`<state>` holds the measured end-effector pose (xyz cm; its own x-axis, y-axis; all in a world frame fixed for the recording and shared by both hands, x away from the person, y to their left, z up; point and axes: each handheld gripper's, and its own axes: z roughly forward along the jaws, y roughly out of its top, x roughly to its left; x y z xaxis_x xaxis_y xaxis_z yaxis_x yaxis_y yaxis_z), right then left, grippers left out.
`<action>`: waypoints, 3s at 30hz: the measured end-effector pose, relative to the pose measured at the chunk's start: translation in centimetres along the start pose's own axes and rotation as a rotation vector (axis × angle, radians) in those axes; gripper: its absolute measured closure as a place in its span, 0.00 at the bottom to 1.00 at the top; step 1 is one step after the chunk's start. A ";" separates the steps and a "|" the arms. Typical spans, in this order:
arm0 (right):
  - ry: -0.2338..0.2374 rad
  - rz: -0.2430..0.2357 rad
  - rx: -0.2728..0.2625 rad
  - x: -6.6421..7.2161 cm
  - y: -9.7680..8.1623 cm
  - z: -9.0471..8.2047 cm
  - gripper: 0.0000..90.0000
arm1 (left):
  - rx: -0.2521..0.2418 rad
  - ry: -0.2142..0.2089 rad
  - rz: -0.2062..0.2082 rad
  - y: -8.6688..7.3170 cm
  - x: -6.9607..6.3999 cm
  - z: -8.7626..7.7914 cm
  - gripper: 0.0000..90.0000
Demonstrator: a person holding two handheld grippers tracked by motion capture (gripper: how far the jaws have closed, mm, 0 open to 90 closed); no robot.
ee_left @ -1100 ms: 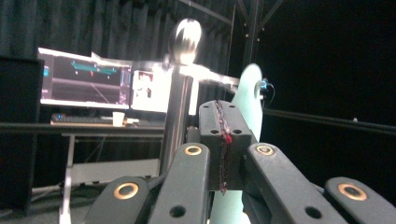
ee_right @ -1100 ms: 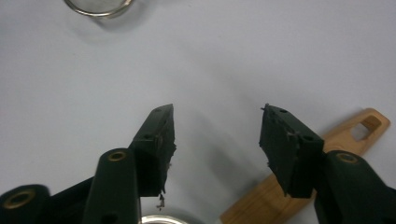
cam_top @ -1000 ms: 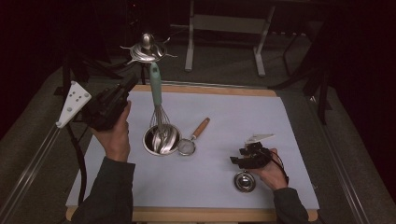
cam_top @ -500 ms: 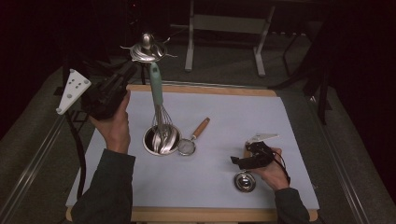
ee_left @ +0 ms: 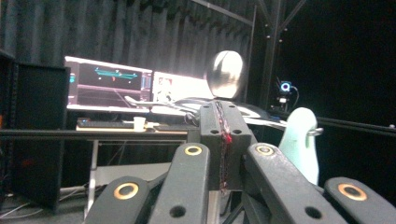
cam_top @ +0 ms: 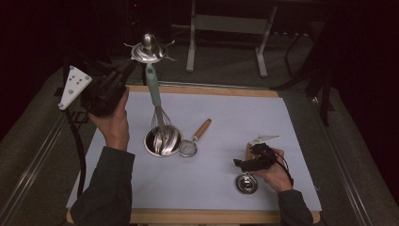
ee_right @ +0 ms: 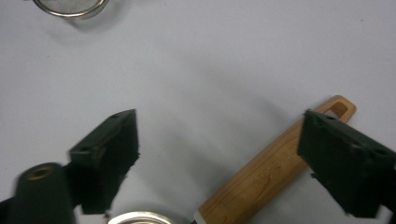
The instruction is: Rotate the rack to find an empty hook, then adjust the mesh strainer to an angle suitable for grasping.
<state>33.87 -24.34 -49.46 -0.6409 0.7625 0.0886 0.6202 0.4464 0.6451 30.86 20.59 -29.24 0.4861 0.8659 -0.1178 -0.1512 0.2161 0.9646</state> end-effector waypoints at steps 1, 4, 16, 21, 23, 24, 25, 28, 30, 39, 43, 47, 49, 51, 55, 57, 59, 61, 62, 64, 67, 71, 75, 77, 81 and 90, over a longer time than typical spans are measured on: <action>0.003 0.000 0.003 -0.1 0.0 0.1 0.16 | 0.000 0.005 -0.001 0.0 0.1 0.1 1.00; 0.014 0.002 0.011 -0.2 -0.2 0.2 0.24 | 0.007 0.018 -0.001 0.1 0.3 0.4 1.00; 0.038 0.002 0.010 -0.3 -0.4 0.3 0.42 | 0.034 0.060 -0.011 0.5 1.2 1.2 1.00; 0.033 0.000 0.016 -0.4 -0.4 0.2 0.45 | 0.047 0.073 -0.015 0.7 1.5 1.5 1.00; 0.034 0.000 0.017 -0.4 -0.4 0.2 0.45 | 0.048 0.075 -0.017 0.7 1.6 1.6 1.00; 0.035 -0.001 0.018 -0.4 -0.4 0.2 0.46 | 0.055 0.073 -0.018 0.8 1.7 1.8 1.00; 0.037 0.001 0.020 -0.4 -0.4 0.2 0.47 | 0.059 0.072 -0.015 0.8 1.7 1.9 1.00; 0.035 0.015 0.024 -0.6 -0.4 0.2 0.49 | 0.069 0.072 -0.011 0.9 1.9 2.1 1.00; 0.038 0.022 0.024 -0.7 -0.5 0.2 0.50 | 0.071 0.075 -0.014 0.9 2.1 2.2 1.00; 0.044 0.033 0.026 -0.8 -0.5 0.0 0.51 | 0.081 0.071 -0.013 1.0 2.1 2.2 0.99; 0.041 0.040 0.032 -1.0 -0.6 0.0 0.52 | 0.093 0.073 0.009 1.1 2.1 1.8 0.98; 0.036 0.043 0.030 -1.1 -0.6 -0.1 0.52 | 0.098 0.074 0.015 1.2 2.2 1.4 0.98; 0.029 0.051 0.026 -1.3 -0.6 -0.3 0.52 | 0.106 0.070 0.023 1.3 2.3 0.9 0.97; 0.027 0.069 0.013 -1.6 -0.6 -0.7 0.52 | 0.109 0.065 0.021 1.2 2.4 0.4 0.97; 0.018 0.100 -0.010 -2.2 -0.7 -1.5 0.52 | 0.140 0.058 0.032 0.6 2.6 -0.6 0.95; 0.017 0.100 -0.017 -2.4 -0.7 -1.6 0.52 | 0.159 0.063 0.038 0.3 2.7 -1.0 0.94; 0.019 0.110 -0.016 -2.4 -0.7 -1.7 0.52 | 0.173 0.070 0.051 0.0 2.9 -1.3 0.94; 0.017 0.110 -0.017 -2.4 -0.7 -1.7 0.53 | 0.183 0.074 0.057 -0.2 3.0 -1.6 0.93; 0.016 0.110 -0.016 -2.4 -0.7 -1.7 0.53 | 0.190 0.077 0.060 -0.3 3.0 -1.7 0.92; 0.015 0.107 -0.015 -2.4 -0.7 -1.7 0.53 | 0.198 0.076 0.073 -0.6 3.0 -1.9 0.91; 0.012 0.109 -0.014 -2.4 -0.7 -1.7 0.53 | 0.215 0.072 0.083 -1.0 3.1 -2.3 0.90; 0.015 0.101 -0.011 -2.3 -0.7 -1.8 0.55 | 0.253 0.075 0.097 -1.7 3.5 -2.8 0.88; 0.012 0.100 -0.012 -2.2 -0.6 -2.0 0.56 | 0.282 0.084 0.089 -2.8 4.0 -3.7 0.85; 0.011 0.097 -0.018 -2.2 -0.6 -2.0 0.57 | 0.305 0.095 0.097 -3.6 4.2 -4.3 0.84; 0.011 0.103 -0.020 -2.1 -0.6 -2.0 0.58 | 0.359 0.106 0.107 -5.5 4.8 -5.3 0.80; 0.011 0.090 -0.023 -1.9 -0.4 -1.8 0.57 | 0.470 0.135 0.116 -8.8 5.6 -7.2 0.75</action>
<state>34.00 -26.78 -48.53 -0.5884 0.7935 0.1554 0.6647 0.3653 0.6517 28.71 26.82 -40.08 0.3689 0.9295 -0.0035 0.2219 -0.0844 0.9714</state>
